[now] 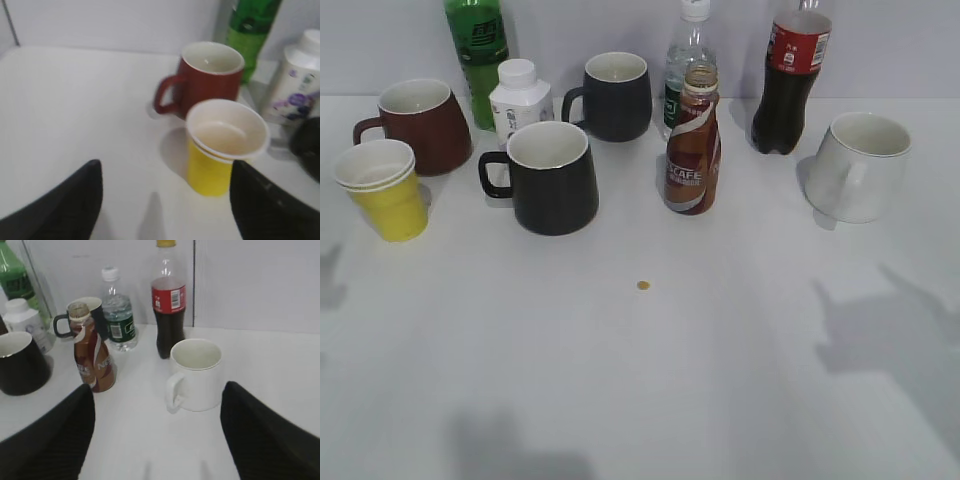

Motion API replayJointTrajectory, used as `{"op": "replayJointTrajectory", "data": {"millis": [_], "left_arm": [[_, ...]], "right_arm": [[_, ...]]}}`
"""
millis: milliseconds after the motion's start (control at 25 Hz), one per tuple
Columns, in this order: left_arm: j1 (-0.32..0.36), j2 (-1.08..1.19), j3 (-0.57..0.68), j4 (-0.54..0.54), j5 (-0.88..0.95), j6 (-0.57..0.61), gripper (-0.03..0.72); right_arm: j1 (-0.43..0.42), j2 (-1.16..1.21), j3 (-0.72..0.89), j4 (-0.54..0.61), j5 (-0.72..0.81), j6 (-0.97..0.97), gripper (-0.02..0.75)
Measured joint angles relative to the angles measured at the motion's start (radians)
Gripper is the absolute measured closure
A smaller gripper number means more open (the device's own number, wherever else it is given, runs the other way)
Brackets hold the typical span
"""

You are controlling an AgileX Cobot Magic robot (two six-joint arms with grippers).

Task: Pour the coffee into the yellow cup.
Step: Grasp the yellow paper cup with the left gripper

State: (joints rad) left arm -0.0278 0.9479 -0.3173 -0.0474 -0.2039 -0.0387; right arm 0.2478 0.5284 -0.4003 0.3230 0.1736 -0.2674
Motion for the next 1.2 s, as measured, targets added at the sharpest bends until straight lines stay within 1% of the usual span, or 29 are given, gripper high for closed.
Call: {"op": "replayJointTrajectory", "data": {"millis": [40,120,280,360,480,560,640,800,960,1040,1200], "left_arm": [[-0.018,0.014,0.0,0.0,0.0,-0.017,0.083],[-0.072,0.043,0.0,0.0,0.006,-0.032,0.052],[-0.171,0.13,0.0,0.01,-0.008,-0.042,0.042],[-0.193,0.193,0.0,0.011,-0.041,-0.042,0.042],[-0.199,0.292,0.0,0.011,-0.115,-0.042,0.043],[-0.199,0.358,0.0,0.011,-0.178,-0.028,0.044],[-0.199,0.416,0.0,0.011,-0.27,-0.019,0.046],[-0.199,0.534,0.0,0.011,-0.497,-0.006,0.049],[-0.199,0.681,-0.001,0.011,-0.742,0.004,0.053],[-0.199,0.757,-0.004,0.011,-0.823,0.005,0.057],[-0.199,0.901,-0.018,0.011,-0.958,0.007,0.069]], "right_arm": [[0.019,0.035,0.0,0.0,-0.029,-0.001,0.15],[0.054,0.12,0.0,0.001,-0.092,-0.001,0.15],[0.125,0.287,0.0,0.008,-0.267,-0.001,0.15],[0.159,0.375,0.0,0.007,-0.357,-0.001,0.15],[0.199,0.477,-0.005,-0.004,-0.487,0.004,0.15],[0.202,0.552,-0.02,-0.038,-0.541,0.034,0.15],[0.202,0.615,-0.037,-0.075,-0.591,0.072,0.15],[0.202,0.717,-0.067,-0.1,-0.672,0.122,0.15],[0.203,0.775,-0.072,-0.125,-0.749,0.155,0.15],[0.203,0.789,-0.072,-0.146,-0.779,0.18,0.15],[0.203,0.821,-0.073,-0.243,-0.862,0.249,0.15]]}}
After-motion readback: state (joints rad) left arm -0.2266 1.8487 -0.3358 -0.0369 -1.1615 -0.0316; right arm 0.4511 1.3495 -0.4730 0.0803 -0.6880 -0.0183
